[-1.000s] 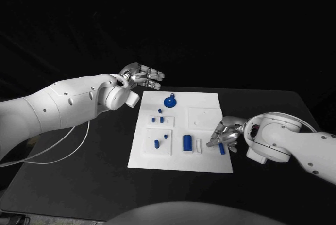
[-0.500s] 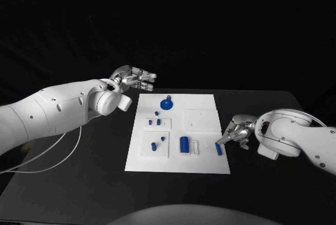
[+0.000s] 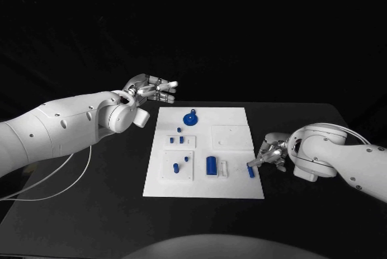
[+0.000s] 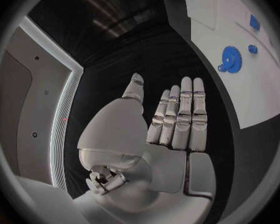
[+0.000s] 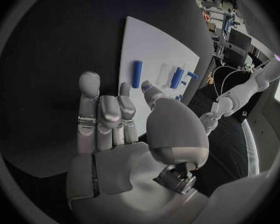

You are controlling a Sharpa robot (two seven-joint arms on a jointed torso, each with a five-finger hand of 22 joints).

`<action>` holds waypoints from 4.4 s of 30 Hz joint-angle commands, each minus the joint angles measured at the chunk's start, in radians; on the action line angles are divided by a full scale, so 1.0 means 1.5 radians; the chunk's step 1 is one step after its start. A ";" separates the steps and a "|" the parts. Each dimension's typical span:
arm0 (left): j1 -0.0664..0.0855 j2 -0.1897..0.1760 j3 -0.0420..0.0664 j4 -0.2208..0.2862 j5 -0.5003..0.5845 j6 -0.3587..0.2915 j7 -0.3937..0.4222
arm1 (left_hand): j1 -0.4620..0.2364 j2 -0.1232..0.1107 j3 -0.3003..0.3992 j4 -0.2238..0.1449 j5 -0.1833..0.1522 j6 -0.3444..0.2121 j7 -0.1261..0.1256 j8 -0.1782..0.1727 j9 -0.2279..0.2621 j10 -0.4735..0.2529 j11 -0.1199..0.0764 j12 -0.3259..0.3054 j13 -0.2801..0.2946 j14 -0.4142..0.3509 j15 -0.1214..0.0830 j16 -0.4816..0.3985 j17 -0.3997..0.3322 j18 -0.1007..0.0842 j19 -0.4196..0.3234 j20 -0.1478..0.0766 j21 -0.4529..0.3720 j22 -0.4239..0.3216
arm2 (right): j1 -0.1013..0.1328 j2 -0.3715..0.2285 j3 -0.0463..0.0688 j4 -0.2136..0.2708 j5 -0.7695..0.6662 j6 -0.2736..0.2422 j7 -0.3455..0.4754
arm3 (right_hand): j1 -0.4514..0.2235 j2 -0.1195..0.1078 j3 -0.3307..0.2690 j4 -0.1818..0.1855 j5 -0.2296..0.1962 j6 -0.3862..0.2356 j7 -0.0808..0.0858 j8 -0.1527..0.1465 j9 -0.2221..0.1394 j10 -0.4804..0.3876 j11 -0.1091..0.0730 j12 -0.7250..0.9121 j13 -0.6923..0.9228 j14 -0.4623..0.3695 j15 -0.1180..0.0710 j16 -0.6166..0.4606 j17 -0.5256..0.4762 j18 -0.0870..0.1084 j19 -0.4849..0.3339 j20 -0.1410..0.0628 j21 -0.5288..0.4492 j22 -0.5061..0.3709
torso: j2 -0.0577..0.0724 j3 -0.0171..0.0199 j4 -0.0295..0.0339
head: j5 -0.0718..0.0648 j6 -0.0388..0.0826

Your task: Assemble the parts on the task board

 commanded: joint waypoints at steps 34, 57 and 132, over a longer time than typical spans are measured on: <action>0.000 0.001 0.000 0.002 -0.002 0.045 -0.013 | -0.004 -0.021 0.017 0.032 -0.004 -0.022 0.003 0.000 0.001 -0.012 0.003 -0.002 0.001 -0.005 0.004 -0.002 -0.006 -0.010 0.001 0.003 -0.010 -0.004 | -0.018 0.057 -0.042 -0.031 -0.093 0.049 -0.041 | 0.033 0.004 0.075 -0.022 -0.006 -0.021 -0.004 -0.005 0.104 -0.010 -0.006 -0.022 -0.003 -0.001 -0.005 -0.006 0.005 -0.011 0.026 -0.009 -0.014 0.000 | 0.000 0.0001 -0.0008 | 0.005 -0.014; 0.000 0.001 -0.001 0.002 -0.006 0.057 -0.021 | -0.004 -0.019 0.017 0.035 -0.004 -0.026 0.005 0.000 0.001 -0.012 0.004 -0.003 0.001 -0.005 0.004 -0.002 -0.006 -0.009 0.001 0.003 -0.010 -0.004 | -0.027 0.065 -0.054 -0.032 -0.060 0.038 -0.012 | -0.019 0.056 0.283 -0.238 0.305 -0.066 0.051 -0.005 -0.310 -0.033 0.019 -0.024 -0.016 -0.004 0.013 -0.008 0.001 0.013 0.021 0.009 -0.011 0.022 | 0.000 0.0010 -0.0010 | 0.009 -0.015; 0.000 0.007 -0.002 -0.001 -0.026 0.074 -0.031 | -0.003 -0.013 0.013 0.029 -0.004 -0.020 0.004 0.000 0.001 -0.015 0.005 -0.002 0.001 -0.008 0.005 -0.003 -0.005 -0.009 -0.001 0.004 -0.010 -0.004 | -0.007 0.119 -0.021 -0.035 0.123 0.004 -0.009 | -0.024 0.085 0.046 -0.183 0.130 -0.033 0.033 -0.004 -0.373 -0.025 0.015 -0.024 -0.024 -0.002 0.011 -0.013 0.001 0.008 0.027 0.008 -0.036 0.015 | 0.000 0.0008 -0.0013 | 0.016 -0.016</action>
